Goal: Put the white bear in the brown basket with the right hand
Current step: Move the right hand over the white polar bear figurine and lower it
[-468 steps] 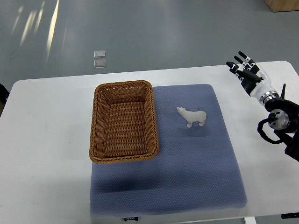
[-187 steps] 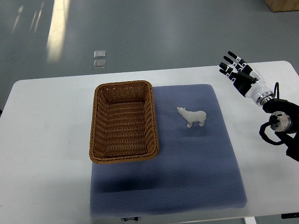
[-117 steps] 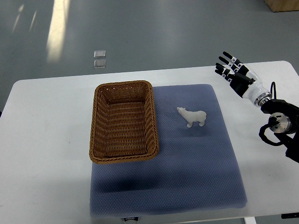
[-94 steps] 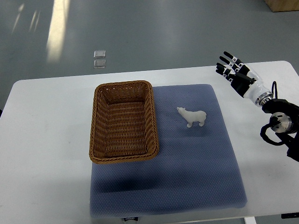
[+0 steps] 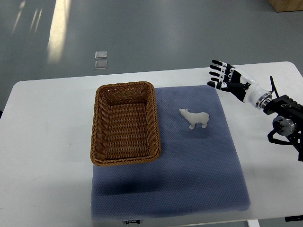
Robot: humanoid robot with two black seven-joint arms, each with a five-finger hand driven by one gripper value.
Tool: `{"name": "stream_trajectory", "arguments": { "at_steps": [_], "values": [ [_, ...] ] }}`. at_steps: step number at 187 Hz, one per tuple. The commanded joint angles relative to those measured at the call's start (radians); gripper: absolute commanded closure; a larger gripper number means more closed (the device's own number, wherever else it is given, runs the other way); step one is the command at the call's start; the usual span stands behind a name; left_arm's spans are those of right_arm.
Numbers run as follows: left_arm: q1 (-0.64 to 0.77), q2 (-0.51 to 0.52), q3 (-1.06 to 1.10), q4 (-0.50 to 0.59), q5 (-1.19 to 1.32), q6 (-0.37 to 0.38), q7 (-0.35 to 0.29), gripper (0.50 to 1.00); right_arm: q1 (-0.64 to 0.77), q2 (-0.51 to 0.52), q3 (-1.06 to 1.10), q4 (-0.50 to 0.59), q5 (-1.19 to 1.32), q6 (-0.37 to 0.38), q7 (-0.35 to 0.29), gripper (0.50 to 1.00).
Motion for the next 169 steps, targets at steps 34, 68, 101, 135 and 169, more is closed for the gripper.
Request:
{"name": "stream_trajectory", "arguments": {
  "at_steps": [34,68,101,135,169],
  "values": [
    [0.000,0.000,0.001,-0.003,0.000,0.000,0.000,0.500,0.063,-0.045,-0.006,0.026,-0.281,0.019,0.035,0.587],
    [0.000,0.000,0.001,-0.003,0.000,0.000,0.000,0.500,0.093,-0.097,-0.049,0.106,-0.515,0.076,0.053,0.589],
    [0.000,0.000,0.001,-0.003,0.000,0.000,0.001,0.500,0.103,-0.103,-0.071,0.150,-0.642,0.071,0.075,0.589],
    [0.000,0.000,0.001,-0.009,0.000,0.000,0.000,0.500,0.104,-0.103,-0.071,0.157,-0.754,0.061,0.075,0.589],
    [0.000,0.000,0.001,-0.009,0.000,0.000,0.001,0.500,0.104,-0.102,-0.095,0.157,-0.837,0.034,0.075,0.593]
  ]
}}
